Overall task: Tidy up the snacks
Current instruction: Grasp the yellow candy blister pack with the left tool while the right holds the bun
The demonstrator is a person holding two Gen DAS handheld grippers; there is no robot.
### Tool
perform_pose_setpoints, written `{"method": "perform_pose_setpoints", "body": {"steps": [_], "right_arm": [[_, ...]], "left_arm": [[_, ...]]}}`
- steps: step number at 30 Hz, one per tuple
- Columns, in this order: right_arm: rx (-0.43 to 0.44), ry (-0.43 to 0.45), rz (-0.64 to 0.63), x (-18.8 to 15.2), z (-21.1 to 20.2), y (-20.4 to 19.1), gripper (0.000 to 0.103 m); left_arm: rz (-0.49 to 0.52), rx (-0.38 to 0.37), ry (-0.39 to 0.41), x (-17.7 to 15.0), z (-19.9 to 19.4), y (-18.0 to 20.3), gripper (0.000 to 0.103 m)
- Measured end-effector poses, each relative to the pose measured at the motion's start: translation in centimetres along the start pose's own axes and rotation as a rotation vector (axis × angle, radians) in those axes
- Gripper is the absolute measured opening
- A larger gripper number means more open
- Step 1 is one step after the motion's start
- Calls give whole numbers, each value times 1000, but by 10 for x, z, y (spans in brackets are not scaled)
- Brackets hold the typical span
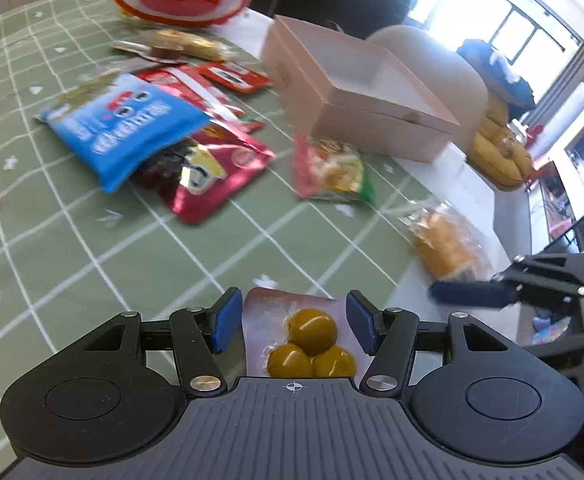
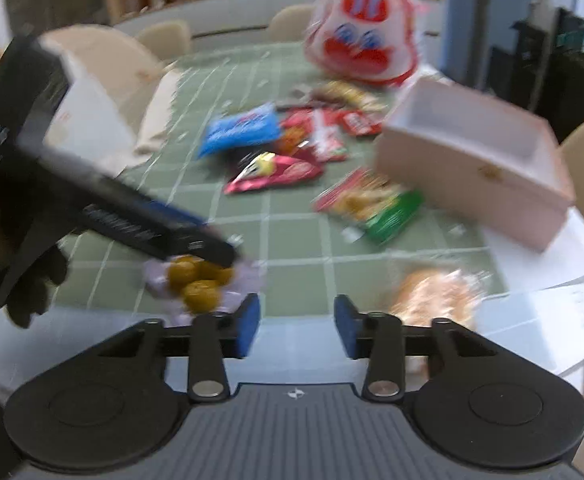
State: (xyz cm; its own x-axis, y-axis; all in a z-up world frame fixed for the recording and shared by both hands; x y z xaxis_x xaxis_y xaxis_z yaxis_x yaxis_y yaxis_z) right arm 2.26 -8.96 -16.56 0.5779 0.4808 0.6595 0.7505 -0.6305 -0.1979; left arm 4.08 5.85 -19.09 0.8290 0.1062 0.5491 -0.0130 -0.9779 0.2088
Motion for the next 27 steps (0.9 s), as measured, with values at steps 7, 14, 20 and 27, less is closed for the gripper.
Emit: {"method": "perform_pose_setpoints", "body": {"steps": [7, 14, 20, 27], "right_arm": [[112, -76, -7, -15, 11, -21, 32], [122, -97, -12, -25, 15, -29, 31], [48, -64, 43, -37, 0, -10, 31], [-21, -22, 85, -44, -7, 8, 31]], "left_arm": [[-24, 16, -44, -13, -14, -9, 55], [-91, -47, -61, -13, -9, 3, 56], [-78, -101, -81, -3, 3, 26, 56], [-8, -238, -106, 4, -3, 69, 28]]}}
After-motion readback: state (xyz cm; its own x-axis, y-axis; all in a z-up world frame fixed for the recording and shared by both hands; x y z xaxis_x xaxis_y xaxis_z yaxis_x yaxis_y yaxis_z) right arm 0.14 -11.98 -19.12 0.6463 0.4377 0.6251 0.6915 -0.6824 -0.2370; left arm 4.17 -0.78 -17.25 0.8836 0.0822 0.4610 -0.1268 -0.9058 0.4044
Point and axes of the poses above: each gripper's, at about its wrist camera, not at the fingertips, and z roughly the way its jaws point, y to its right, x to its top, the point moved 5 cm from there along z, roughly the way its jaws point, and after that the axes turned 9 degrees about x, right-handed, at the moved point
